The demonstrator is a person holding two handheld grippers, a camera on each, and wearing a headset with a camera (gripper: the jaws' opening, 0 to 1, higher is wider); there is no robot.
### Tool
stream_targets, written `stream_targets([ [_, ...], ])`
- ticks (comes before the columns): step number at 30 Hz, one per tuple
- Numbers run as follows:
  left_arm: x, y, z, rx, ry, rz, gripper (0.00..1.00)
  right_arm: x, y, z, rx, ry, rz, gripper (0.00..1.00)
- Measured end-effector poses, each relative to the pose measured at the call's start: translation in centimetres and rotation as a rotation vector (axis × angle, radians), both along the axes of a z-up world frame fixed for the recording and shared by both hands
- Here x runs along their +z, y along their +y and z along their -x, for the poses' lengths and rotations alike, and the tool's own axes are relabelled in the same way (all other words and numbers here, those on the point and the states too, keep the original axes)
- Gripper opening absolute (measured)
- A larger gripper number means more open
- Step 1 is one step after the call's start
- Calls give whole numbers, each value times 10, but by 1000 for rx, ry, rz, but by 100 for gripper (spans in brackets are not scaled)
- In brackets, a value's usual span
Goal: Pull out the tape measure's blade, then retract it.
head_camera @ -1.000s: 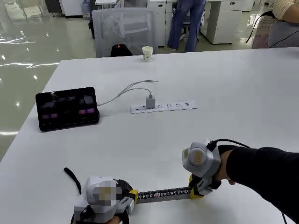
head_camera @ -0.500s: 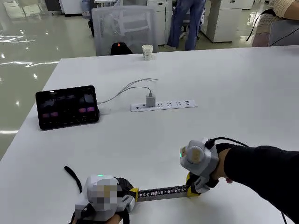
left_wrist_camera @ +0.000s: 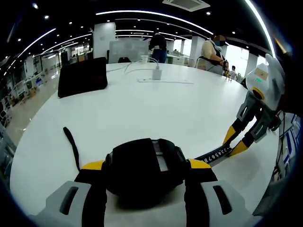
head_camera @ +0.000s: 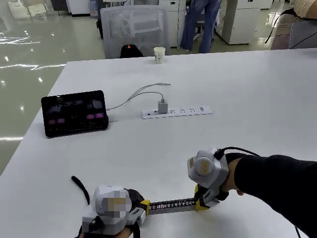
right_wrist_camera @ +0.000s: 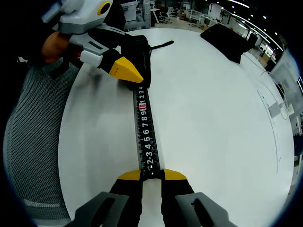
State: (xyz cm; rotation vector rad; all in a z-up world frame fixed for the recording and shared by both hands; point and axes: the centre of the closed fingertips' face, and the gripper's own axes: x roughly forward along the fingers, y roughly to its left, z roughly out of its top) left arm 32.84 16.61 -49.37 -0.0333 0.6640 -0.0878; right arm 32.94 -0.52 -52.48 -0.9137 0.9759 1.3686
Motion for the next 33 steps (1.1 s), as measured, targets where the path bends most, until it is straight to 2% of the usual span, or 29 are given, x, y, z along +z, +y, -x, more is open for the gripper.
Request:
stream_targets([
  [33,0,0,1,1,0,1,62,-1,18,3,10,-7,10,11],
])
